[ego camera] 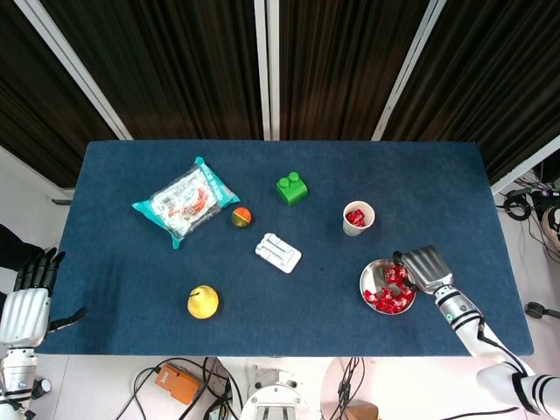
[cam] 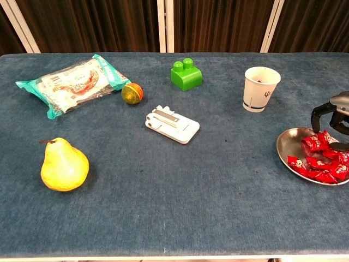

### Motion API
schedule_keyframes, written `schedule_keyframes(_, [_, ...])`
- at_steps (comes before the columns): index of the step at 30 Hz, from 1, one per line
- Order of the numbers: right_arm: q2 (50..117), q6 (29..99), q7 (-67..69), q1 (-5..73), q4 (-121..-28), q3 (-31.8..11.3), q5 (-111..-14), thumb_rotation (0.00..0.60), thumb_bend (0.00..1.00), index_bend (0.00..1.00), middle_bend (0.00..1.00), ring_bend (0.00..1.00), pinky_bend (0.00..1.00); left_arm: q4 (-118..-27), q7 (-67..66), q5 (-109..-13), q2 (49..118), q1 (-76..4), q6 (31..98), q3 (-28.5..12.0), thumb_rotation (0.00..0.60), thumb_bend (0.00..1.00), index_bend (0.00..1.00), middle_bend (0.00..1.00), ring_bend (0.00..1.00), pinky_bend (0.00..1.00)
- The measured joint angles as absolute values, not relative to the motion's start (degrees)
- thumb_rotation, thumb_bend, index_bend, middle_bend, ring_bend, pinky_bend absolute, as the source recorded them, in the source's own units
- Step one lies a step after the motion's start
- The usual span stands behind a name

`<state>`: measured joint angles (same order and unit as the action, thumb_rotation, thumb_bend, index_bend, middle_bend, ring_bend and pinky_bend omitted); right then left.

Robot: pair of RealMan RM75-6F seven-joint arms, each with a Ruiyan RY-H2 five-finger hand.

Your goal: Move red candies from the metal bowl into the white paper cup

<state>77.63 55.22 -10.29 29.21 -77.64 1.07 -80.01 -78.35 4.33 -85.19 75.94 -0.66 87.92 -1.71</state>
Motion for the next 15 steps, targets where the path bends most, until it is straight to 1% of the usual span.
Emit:
schedule_keyframes(3, [78.49, 54.83, -10.24, 29.34, -76.66, 1.10, -80.15, 0.600, 0.49, 0.57, 0.90, 1.00, 1.00, -78.25, 4.44, -85.16, 75.91, -0.59, 88.01, -1.75, 0.600, 0.00, 0.00, 0.00, 0.00, 0.00])
schedule_keyframes(5, [78.87, 54.57, -9.90, 29.44, -76.24, 0.98, -80.18, 0.600, 0.54, 0.65, 0.91, 1.00, 1.00, -78.16, 4.53, -85.10, 75.91, -0.53, 88.07, -1.79, 0.600, 0.00, 0.00, 0.00, 0.00, 0.00])
schedule_keyframes(7, [78.99, 54.51, -9.30, 29.52, -76.14, 0.80, -80.21, 0.600, 0.58, 0.69, 0.91, 1.00, 1.00, -78.07, 4.63, -85.06, 75.93, -0.50, 88.08, -1.81, 0.600, 0.00, 0.00, 0.00, 0.00, 0.00])
schedule_keyframes(9, [79.02, 54.79, -8.45, 29.60, -76.15, 0.45, -80.49, 0.600, 0.59, 0.71, 0.91, 1.00, 1.00, -78.01, 4.68, -85.08, 75.96, -0.47, 88.08, -1.78, 0.600, 0.00, 0.00, 0.00, 0.00, 0.00])
schedule_keyframes(15, [77.96, 56.25, -6.46, 30.18, -78.45, -1.05, -81.62, 0.600, 0.59, 0.71, 0.91, 1.00, 1.00, -77.90, 4.80, -85.06, 76.03, -0.60, 87.85, -1.84, 0.600, 0.00, 0.00, 0.00, 0.00, 0.00])
